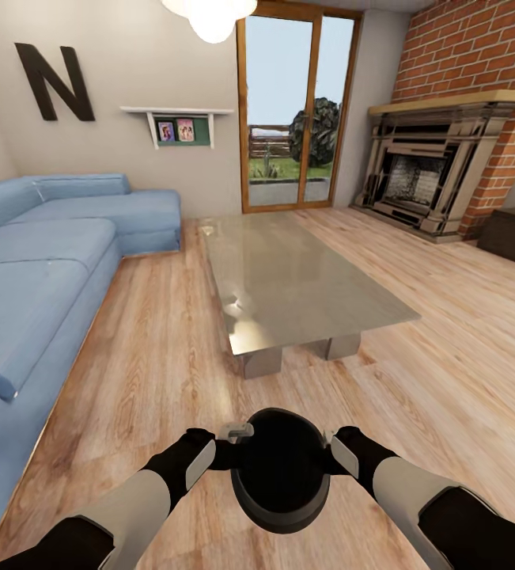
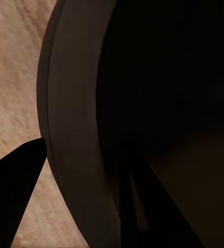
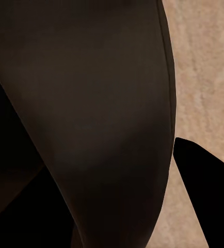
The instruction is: Place each of the two pumpkins and all three candles from the living room inside a cabinet in the living room (use any cabinet), then make sure every cabinet is closed, and position the cauldron so it is next to a table in the living room.
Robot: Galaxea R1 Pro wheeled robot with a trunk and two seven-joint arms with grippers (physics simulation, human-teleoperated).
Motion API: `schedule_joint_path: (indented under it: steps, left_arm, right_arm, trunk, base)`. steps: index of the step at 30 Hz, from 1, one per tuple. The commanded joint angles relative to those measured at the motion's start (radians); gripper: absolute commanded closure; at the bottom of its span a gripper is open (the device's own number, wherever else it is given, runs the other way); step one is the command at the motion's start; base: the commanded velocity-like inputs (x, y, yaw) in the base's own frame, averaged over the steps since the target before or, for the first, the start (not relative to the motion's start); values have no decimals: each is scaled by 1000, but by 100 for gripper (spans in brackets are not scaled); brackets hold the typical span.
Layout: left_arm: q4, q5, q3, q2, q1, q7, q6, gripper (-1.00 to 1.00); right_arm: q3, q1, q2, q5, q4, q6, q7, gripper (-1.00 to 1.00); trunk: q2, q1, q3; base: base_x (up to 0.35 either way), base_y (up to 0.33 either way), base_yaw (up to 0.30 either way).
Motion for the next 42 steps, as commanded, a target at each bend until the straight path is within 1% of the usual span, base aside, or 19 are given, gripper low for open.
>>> schedule_joint_path:
  steps: [1,42]
  left_arm:
    - [0,-2,-5,0,-1,0,4,100]
    - [0,-2,-5,0,-1,-3,3,100]
  right_arm:
    - [29,0,0,-47,-4,3,5,100]
    - [29,0,0,-47,-4,3,5,100]
  trunk:
    - [0,0,1]
    - [0,0,65]
  base:
    - [0,0,0]
    - [0,0,0]
